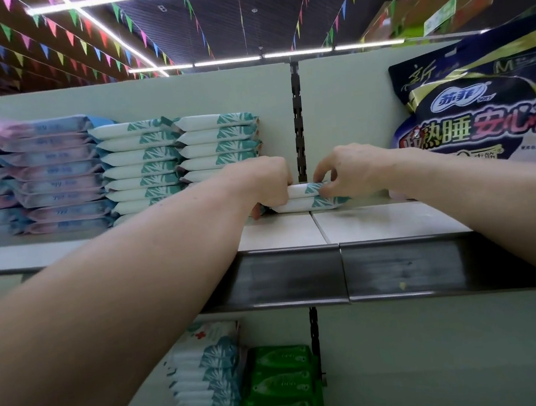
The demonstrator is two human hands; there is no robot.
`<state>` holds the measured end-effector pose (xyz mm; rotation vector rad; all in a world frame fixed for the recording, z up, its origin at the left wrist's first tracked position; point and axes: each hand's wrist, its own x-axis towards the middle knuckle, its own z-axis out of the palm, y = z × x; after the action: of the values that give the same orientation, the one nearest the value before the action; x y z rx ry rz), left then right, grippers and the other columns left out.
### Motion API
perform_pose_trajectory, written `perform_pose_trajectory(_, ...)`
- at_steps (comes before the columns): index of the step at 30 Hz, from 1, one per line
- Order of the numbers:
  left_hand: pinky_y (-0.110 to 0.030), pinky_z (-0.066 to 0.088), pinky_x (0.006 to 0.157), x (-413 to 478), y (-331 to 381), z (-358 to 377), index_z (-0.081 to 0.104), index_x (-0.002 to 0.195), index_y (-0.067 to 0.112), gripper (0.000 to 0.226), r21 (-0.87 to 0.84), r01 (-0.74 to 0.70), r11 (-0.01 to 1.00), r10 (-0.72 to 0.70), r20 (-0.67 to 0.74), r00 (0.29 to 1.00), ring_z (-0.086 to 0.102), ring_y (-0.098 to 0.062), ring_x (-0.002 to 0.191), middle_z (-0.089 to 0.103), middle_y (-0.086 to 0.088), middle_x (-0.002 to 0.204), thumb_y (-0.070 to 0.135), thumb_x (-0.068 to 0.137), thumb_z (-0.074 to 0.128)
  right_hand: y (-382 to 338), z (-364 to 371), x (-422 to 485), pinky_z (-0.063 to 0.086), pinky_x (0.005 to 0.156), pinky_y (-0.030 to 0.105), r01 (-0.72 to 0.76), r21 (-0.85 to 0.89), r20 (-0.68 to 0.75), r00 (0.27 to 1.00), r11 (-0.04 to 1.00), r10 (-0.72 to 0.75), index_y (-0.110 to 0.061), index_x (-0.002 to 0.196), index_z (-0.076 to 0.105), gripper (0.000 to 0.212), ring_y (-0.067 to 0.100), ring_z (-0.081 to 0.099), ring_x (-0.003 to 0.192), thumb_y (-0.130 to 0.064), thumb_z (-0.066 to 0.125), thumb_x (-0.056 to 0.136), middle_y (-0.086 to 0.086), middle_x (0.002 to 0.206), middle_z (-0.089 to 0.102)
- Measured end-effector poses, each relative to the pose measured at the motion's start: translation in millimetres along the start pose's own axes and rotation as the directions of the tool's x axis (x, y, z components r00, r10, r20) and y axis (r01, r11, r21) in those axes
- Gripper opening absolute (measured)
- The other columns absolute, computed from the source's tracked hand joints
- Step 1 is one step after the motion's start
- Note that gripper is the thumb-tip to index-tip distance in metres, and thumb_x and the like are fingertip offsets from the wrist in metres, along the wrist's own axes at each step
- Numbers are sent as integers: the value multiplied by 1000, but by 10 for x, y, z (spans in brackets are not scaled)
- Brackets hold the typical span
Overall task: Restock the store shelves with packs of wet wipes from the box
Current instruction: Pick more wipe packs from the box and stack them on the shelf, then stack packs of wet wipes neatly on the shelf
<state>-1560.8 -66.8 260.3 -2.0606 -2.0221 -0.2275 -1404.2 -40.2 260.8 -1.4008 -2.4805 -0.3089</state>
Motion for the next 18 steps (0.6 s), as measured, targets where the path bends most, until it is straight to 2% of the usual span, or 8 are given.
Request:
perform_pose_trajectory(4, -28, 57, 56, -3, -7, 10, 68, 112, 21, 33, 25, -12, 1000, 12, -9, 1000, 70, -22, 59, 69, -9, 81, 9, 90, 45, -14, 36, -16, 50, 84, 34, 1, -15, 32, 999, 1000, 0, -27, 122, 57, 33, 22, 57, 96, -31, 59, 90, 3, 114, 63)
perform_pose_trajectory(8, -29, 58, 59, 7, -18, 15, 68, 111, 22, 34, 59, -29, 998, 29, -11, 1000, 66, -21, 56, 70, -7, 78, 9, 89, 46, 8, 64, -11, 48, 82, 32, 16, 5, 18, 1000, 1000, -16, -23, 121, 58, 29, 24, 56, 95, -20, 53, 92, 7, 114, 64)
perform_pose_trajectory(11, -28, 55, 58, 10, -4, 13, 67, 116, 21, 34, 73, -37, 997, 39, -30, 999, 61, -17, 55, 64, -4, 75, 9, 90, 48, 15, 68, -3, 48, 82, 33, 20, 6, -3, 1000, 1000, -20, -25, 119, 60, 29, 25, 58, 97, -19, 52, 93, 6, 114, 64)
perform_pose_trajectory(15, -24, 49, 60, -3, 43, 15, 65, 120, 18, 35, 114, -50, 992, 59, -76, 995, 53, -13, 55, 55, 0, 67, 9, 91, 48, 12, 61, -7, 41, 76, 28, 27, -23, -7, 1000, 999, -27, -27, 124, 60, 32, 24, 55, 97, -20, 51, 93, 6, 117, 62)
perform_pose_trajectory(18, -26, 53, 59, -26, 49, 10, 66, 117, 16, 34, 101, -13, 995, 20, -62, 998, 59, -16, 55, 58, -2, 64, 7, 90, 49, -2, 31, -47, 44, 86, 30, 70, -39, -54, 996, 997, -72, -28, 124, 60, 32, 26, 55, 109, -21, 53, 93, 5, 124, 59)
